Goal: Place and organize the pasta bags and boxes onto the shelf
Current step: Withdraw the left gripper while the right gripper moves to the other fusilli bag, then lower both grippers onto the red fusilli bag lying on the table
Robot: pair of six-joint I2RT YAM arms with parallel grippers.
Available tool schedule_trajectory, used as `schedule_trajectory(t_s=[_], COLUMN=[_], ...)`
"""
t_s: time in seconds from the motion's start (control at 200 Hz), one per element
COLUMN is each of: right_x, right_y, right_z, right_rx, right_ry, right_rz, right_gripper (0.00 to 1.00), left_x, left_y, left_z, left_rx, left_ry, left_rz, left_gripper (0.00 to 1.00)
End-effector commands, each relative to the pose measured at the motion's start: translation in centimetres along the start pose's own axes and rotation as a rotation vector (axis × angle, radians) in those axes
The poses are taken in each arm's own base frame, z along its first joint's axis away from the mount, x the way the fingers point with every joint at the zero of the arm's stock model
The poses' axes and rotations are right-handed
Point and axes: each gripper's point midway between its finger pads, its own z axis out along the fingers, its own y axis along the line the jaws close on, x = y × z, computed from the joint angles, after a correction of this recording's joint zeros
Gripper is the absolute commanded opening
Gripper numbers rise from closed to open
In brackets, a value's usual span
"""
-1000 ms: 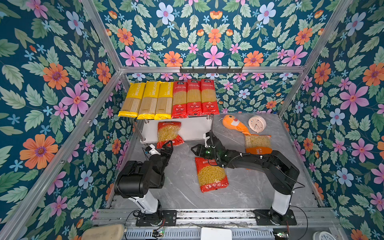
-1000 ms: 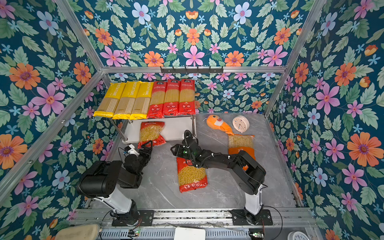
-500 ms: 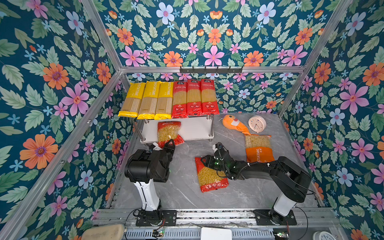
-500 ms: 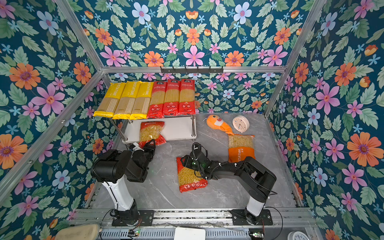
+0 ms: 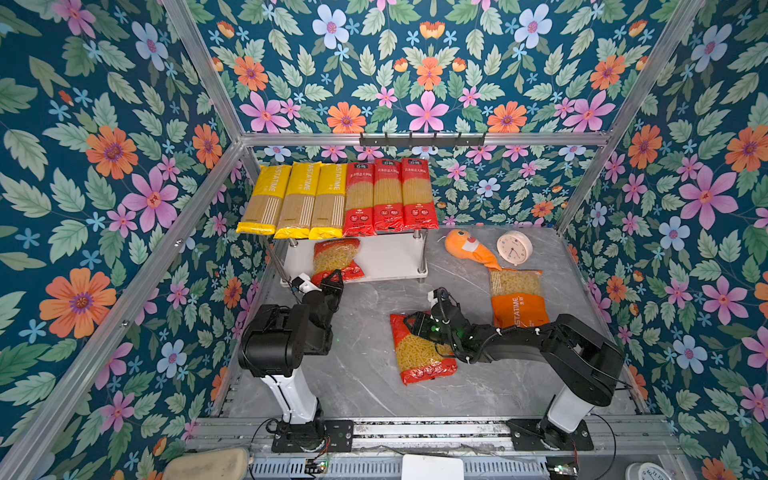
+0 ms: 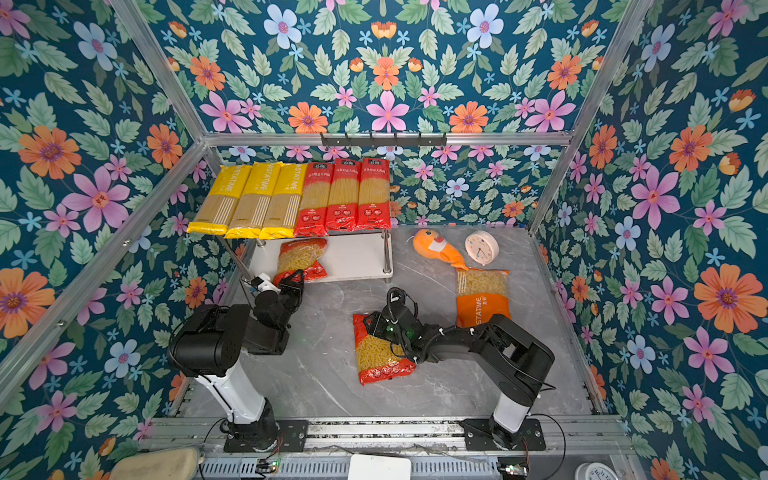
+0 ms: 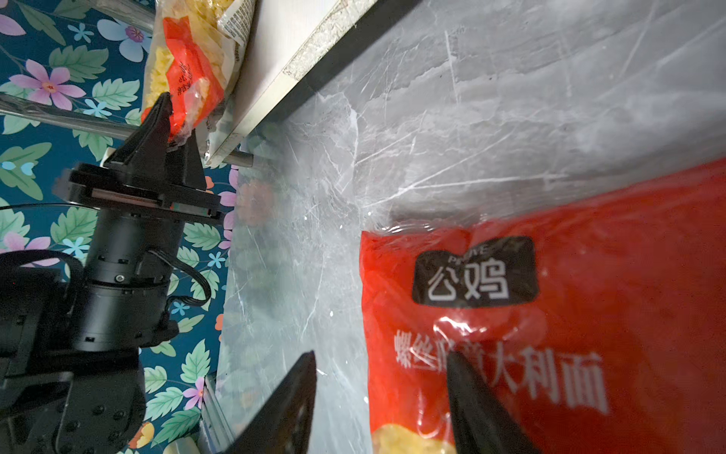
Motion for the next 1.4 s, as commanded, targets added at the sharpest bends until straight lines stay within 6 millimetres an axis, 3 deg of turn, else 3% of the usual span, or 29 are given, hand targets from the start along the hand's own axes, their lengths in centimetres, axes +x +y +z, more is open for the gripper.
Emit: schedule_trajectory(t_s=[0.0, 0.245, 0.395, 0.655, 0.83, 1.035, 1.11, 1.25, 1.395], right_x=[-0.3, -0.3, -0.3, -0.2, -0.3, -0.3, -0.3, -0.3, -0.4], right_y=[0.0, 0.1, 0.1, 0.1, -0.3, -0.1, -0.2, -0.1, -0.2], right_z=[-0.3, -0.3, -0.2, -0.4, -0.6, -0.6, -0.7, -0.7, -0.8], right_rx=[0.006, 0.004, 0.0, 0.0, 0.011, 0.004, 0.009, 0.007, 0.014], right_ry=[-0.016, -0.015, -0.013, -0.013, -0.019, -0.018, -0.021, -0.019, -0.019], right_rz=[0.018, 0.02, 0.02, 0.018, 0.019, 0.021, 0.019, 0.017, 0.008], right_gripper=[0.55, 0.55, 0.55, 0.55, 0.55, 0.55, 0.55, 0.55, 0.55], left_x=[-0.9, -5.2, -6.8, -7.3, -7.0, -6.8, -6.7, -6.9, -6.9], left_y=[-0.1, 3.7, 5.4, 5.9, 4.5, 6.1, 6.1, 6.1, 5.3], left_z=[0.4, -0.3, -1.4, -0.4, 1.3, 1.0, 0.6, -0.4, -1.9], left_rx=[-0.011, -0.121, -0.166, -0.161, -0.113, -0.179, -0.174, -0.204, -0.236], left_ry=[0.003, -0.067, -0.129, -0.121, -0.062, -0.055, -0.056, -0.073, -0.078], left_rz=[0.094, 0.145, 0.127, 0.107, 0.097, 0.102, 0.089, 0.089, 0.109], left_gripper=[0.02, 0.0, 0.0, 0.0, 0.0, 0.0, 0.06, 0.35, 0.53])
